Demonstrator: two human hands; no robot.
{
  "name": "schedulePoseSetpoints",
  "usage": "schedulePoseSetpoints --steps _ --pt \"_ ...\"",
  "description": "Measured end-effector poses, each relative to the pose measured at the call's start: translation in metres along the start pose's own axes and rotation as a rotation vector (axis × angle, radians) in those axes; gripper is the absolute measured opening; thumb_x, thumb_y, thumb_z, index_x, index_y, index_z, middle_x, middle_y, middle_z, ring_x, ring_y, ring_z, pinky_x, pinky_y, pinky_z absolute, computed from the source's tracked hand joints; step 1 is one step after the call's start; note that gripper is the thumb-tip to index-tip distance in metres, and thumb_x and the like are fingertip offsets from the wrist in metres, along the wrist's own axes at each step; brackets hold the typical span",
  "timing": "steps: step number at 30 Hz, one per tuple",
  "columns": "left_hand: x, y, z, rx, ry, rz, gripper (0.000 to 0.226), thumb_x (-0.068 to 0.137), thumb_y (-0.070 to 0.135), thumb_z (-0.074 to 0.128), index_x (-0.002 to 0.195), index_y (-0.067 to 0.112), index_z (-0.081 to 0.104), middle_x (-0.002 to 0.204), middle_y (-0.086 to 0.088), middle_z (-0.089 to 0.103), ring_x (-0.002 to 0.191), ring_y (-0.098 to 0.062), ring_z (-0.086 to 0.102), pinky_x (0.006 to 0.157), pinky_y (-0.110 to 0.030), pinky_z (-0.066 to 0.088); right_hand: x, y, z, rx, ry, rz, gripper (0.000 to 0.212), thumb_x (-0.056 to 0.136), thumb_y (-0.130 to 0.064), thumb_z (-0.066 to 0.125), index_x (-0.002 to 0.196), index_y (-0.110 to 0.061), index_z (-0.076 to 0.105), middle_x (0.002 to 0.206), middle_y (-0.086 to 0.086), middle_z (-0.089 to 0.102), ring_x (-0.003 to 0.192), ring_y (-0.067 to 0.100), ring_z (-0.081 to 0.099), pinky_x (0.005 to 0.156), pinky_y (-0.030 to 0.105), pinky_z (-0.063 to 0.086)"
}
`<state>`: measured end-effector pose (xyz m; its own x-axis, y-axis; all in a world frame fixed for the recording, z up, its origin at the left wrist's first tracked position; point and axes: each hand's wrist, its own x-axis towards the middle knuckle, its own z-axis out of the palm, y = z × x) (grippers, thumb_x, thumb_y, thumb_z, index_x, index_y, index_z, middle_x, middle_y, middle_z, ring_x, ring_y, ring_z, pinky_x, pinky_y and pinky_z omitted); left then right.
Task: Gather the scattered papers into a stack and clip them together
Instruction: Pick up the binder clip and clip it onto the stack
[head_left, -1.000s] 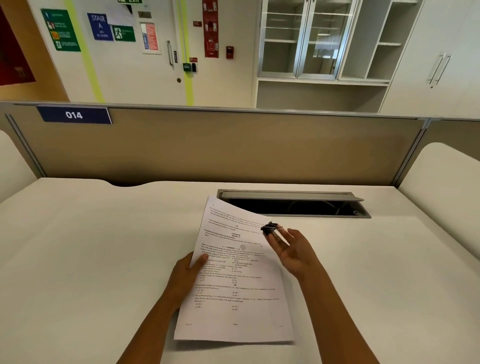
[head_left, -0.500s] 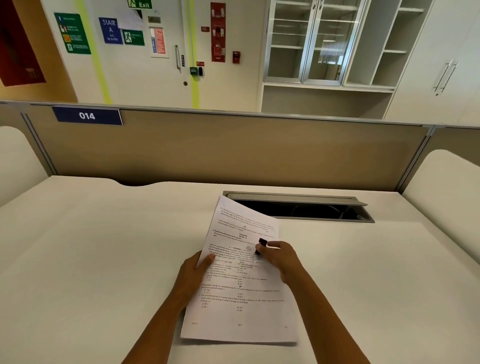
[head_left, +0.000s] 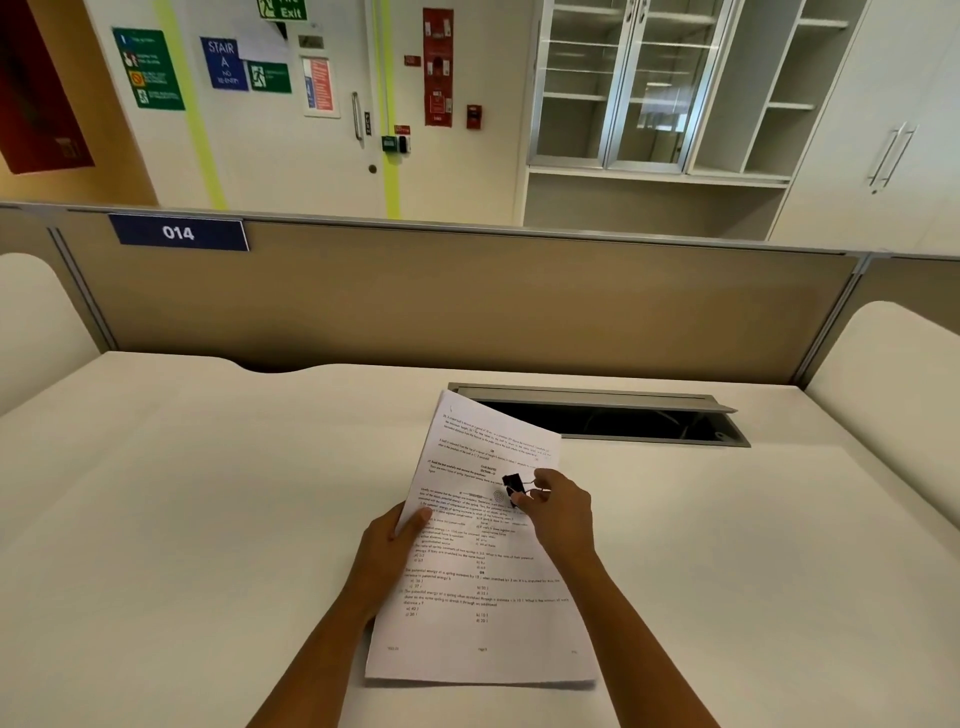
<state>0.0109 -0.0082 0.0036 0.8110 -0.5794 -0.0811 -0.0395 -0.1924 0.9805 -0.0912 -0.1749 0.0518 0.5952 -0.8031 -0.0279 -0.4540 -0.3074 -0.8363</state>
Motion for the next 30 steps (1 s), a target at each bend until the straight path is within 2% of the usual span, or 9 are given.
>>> schedulePoseSetpoints --steps 3,7,12,16,18,20,22,30 --pt "-0.001 0.001 0.0 -0.011 0.002 -0.006 0.025 0.095 0.029 0.049 0.109 0.012 0.061 0.094 -0.007 0.074 0.072 -0.02 0.073 0.059 -0.021 0.058 0.0 0.001 0.0 -0.029 0.003 -0.033 0.051 0.08 -0.019 0.071 0.127 -0.005 0.054 0.126 0.011 0.06 0.111 0.024 0.061 0.097 0.031 0.045" --pt "-0.002 0.003 0.001 -0.065 0.002 -0.023 0.02 0.094 0.029 0.05 0.106 0.016 0.061 0.093 -0.006 0.073 0.071 -0.021 0.072 0.06 -0.026 0.059 -0.003 -0.002 -0.009 -0.102 0.035 -0.144 0.04 0.078 -0.018 0.073 0.115 -0.007 0.062 0.109 0.01 0.067 0.093 0.02 0.062 0.085 0.025 0.047" --pt "-0.006 0.004 0.0 -0.12 -0.005 0.0 0.016 0.094 0.028 0.051 0.102 0.021 0.062 0.087 -0.005 0.075 0.066 -0.025 0.073 0.058 -0.031 0.06 -0.01 -0.033 -0.037 -0.081 0.198 -0.468 0.039 0.076 -0.012 0.074 0.114 -0.006 0.066 0.109 0.009 0.07 0.097 0.021 0.065 0.087 0.027 0.05" --pt "-0.007 0.005 0.0 -0.124 -0.014 0.015 0.017 0.094 0.026 0.051 0.102 0.017 0.062 0.085 -0.007 0.075 0.063 -0.024 0.072 0.056 -0.03 0.059 -0.009 -0.054 -0.047 -0.109 0.27 -0.728 0.03 0.071 -0.006 0.077 0.1 -0.004 0.072 0.092 0.01 0.074 0.08 0.023 0.07 0.074 0.033 0.058" --pt "-0.008 0.005 0.0 -0.128 -0.019 0.023 0.017 0.094 0.024 0.052 0.104 0.016 0.063 0.084 -0.006 0.075 0.064 -0.024 0.072 0.057 -0.032 0.059 -0.008 -0.059 -0.047 -0.139 0.272 -0.812 0.028 0.07 -0.007 0.077 0.098 -0.005 0.073 0.089 0.008 0.075 0.076 0.02 0.071 0.071 0.029 0.059" --pt "-0.007 0.005 0.0 -0.135 -0.031 0.027 0.019 0.094 0.023 0.052 0.106 0.014 0.063 0.089 -0.009 0.075 0.069 -0.027 0.072 0.061 -0.036 0.061 -0.007 -0.063 -0.048 -0.162 0.274 -0.851 0.027 0.07 -0.008 0.077 0.097 -0.005 0.073 0.088 0.008 0.075 0.075 0.02 0.071 0.071 0.024 0.056" --pt "-0.007 0.003 0.0 -0.142 -0.045 0.029 0.022 0.094 0.021 0.051 0.109 0.011 0.061 0.094 -0.012 0.074 0.071 -0.028 0.072 0.063 -0.038 0.061 -0.007 -0.067 -0.05 -0.171 0.267 -0.862 0.026 0.069 -0.008 0.077 0.095 -0.005 0.074 0.087 0.008 0.075 0.075 0.02 0.072 0.071 0.024 0.055" --pt "-0.009 0.001 0.001 -0.136 -0.074 0.046 0.026 0.094 0.02 0.05 0.117 0.01 0.06 0.101 -0.012 0.073 0.074 -0.029 0.073 0.059 -0.032 0.06 -0.004 -0.076 -0.069 -0.196 0.171 -0.846 0.026 0.068 -0.01 0.079 0.093 -0.007 0.075 0.083 0.006 0.075 0.072 0.018 0.069 0.07 0.027 0.056"
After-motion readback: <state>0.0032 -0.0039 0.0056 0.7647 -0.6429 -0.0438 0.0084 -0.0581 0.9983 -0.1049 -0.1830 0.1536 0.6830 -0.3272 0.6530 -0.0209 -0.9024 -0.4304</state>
